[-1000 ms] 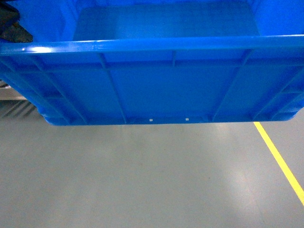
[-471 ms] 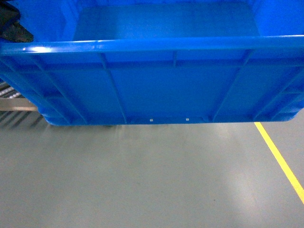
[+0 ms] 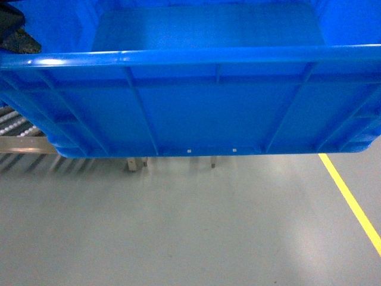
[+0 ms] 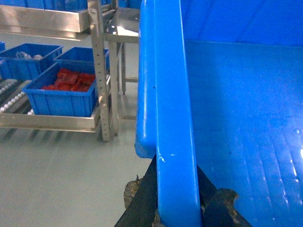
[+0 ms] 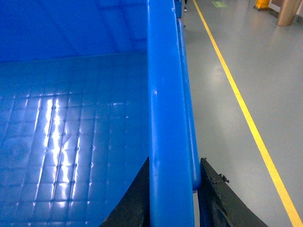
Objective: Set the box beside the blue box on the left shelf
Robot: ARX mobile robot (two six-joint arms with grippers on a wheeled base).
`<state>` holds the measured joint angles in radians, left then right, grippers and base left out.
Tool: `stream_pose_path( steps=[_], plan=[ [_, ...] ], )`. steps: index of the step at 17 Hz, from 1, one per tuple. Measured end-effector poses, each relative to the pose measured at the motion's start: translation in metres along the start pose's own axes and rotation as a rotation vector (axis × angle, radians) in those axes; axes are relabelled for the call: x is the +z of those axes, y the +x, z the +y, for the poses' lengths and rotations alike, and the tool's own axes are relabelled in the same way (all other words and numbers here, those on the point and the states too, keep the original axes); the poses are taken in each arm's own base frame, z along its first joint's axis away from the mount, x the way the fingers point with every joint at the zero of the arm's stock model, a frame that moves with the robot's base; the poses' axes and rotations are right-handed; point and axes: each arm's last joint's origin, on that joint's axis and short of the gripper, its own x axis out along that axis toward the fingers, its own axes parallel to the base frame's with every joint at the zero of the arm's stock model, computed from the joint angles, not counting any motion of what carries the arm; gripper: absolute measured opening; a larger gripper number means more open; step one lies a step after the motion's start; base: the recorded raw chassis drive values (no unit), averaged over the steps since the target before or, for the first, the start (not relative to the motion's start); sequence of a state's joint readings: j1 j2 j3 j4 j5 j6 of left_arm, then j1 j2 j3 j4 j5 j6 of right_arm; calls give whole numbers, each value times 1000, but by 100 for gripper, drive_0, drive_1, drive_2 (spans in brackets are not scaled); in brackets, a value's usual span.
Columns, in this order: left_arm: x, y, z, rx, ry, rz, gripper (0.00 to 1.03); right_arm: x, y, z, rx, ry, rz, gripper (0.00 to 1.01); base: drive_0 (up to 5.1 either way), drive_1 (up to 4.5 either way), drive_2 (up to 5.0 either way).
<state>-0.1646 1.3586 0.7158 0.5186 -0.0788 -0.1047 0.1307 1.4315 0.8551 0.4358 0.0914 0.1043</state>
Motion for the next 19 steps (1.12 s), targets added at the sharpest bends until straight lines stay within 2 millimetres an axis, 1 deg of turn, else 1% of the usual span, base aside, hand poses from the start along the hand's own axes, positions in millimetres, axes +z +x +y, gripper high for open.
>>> stream_pose_path(
  steps=[16, 19],
  plan=[
    [1, 0, 0, -1, -1, -7, 8, 1, 0, 0, 0, 0, -7, 20, 4, 411, -403],
    [0, 0, 0, 1, 0, 2, 8, 0, 0, 0, 0, 0, 3, 20, 0, 0, 0]
  ],
)
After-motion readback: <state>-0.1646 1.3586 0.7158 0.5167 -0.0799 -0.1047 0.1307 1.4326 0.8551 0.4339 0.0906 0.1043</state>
